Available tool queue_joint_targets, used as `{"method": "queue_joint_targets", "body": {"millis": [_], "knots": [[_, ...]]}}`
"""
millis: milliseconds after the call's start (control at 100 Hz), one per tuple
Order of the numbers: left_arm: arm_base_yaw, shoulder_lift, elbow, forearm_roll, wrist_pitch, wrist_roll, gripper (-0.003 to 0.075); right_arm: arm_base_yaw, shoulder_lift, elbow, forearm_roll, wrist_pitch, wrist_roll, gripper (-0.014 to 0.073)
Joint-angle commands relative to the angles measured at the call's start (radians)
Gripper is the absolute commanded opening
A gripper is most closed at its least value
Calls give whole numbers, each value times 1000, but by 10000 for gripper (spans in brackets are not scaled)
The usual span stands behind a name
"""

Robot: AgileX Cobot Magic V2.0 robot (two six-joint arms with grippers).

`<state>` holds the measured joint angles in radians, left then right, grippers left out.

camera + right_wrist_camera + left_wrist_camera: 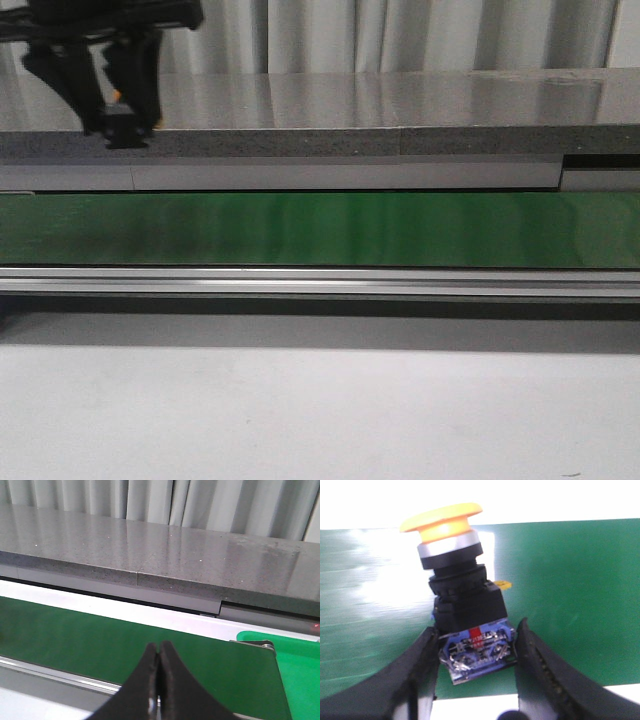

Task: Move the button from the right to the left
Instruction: 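Carry the button with the left gripper over the blue tray and lower it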

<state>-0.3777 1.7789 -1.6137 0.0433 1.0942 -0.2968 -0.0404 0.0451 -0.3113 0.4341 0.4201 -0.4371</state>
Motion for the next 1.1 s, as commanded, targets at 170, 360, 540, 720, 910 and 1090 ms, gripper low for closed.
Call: {"method": "queue_joint_targets", "body": {"millis": [170,360,540,720,910,1090], "knots": [[206,-119,-29,13,87,183,151,1,8,-25,18,-71,-6,-67],[361,-119,-27,11,101,282,150,1,8,-25,18,-71,-6,-67],[499,-118,-23,-29,104,373,150,1,8,-25,18,-71,-6,-67],[621,-114,7,-119,90,495,151,1,8,-25,18,-71,-6,-67],[703,-94,87,-143,9,612,151,1,8,-25,18,-71,-6,-67],[724,-40,148,-114,-35,695,150,1,8,-25,18,-71,-6,-67]]}}
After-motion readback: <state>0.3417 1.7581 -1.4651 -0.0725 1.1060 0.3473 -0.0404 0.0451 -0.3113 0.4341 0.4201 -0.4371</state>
